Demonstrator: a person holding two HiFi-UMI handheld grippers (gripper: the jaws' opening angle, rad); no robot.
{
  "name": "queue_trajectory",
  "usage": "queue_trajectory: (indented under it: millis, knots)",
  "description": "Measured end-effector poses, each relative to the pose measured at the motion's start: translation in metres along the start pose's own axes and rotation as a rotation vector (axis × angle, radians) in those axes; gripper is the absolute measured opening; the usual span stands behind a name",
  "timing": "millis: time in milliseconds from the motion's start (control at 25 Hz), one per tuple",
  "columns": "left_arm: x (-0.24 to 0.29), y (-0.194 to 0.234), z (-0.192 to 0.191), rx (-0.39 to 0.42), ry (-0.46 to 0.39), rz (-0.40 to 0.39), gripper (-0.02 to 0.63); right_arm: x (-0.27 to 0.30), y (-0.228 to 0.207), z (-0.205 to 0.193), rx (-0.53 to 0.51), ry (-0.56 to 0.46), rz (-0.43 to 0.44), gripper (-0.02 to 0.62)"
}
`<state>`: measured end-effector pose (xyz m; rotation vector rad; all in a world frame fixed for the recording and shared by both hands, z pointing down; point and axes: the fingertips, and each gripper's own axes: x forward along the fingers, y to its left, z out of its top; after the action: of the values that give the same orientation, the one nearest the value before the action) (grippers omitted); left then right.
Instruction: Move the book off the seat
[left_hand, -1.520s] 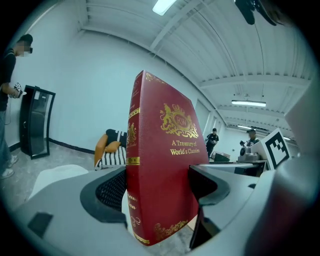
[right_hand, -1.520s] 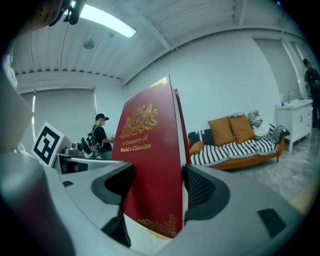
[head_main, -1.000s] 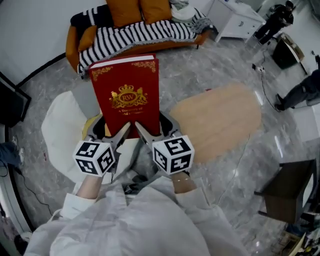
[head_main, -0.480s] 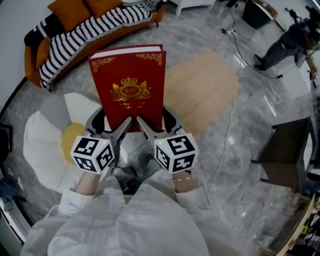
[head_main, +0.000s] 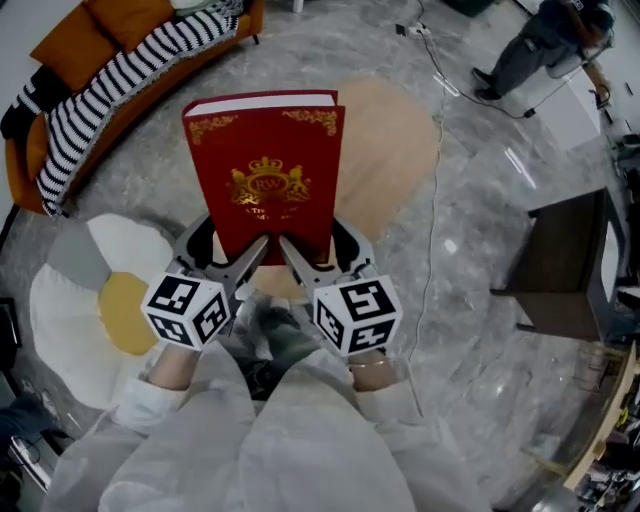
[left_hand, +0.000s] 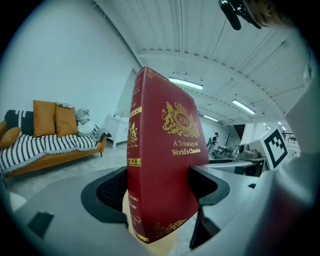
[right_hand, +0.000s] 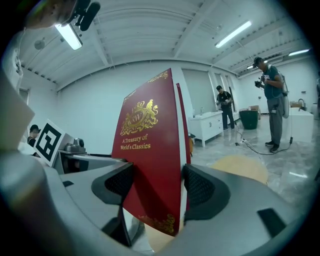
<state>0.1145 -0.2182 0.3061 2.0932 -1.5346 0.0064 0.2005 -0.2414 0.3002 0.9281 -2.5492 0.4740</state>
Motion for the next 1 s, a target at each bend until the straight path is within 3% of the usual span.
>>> queue_trajectory:
  millis: [120,520,1000]
  knots:
    - [0.029,-0.023,0.001,0.044,0.031,-0.039,0.382,-0.014,-0.033,-0.003,0.041,-0.005,-0.04,0.325]
    - [0.061,-0.039,-0.008,0.081,0.09,-0.164,0.382,-0.025,-0.06,-0.017,0.11,-0.026,-0.165,0.322]
    - [0.071,-0.032,-0.01,0.097,0.115,-0.239,0.382,-0.021,-0.061,-0.026,0.176,-0.03,-0.241,0.318]
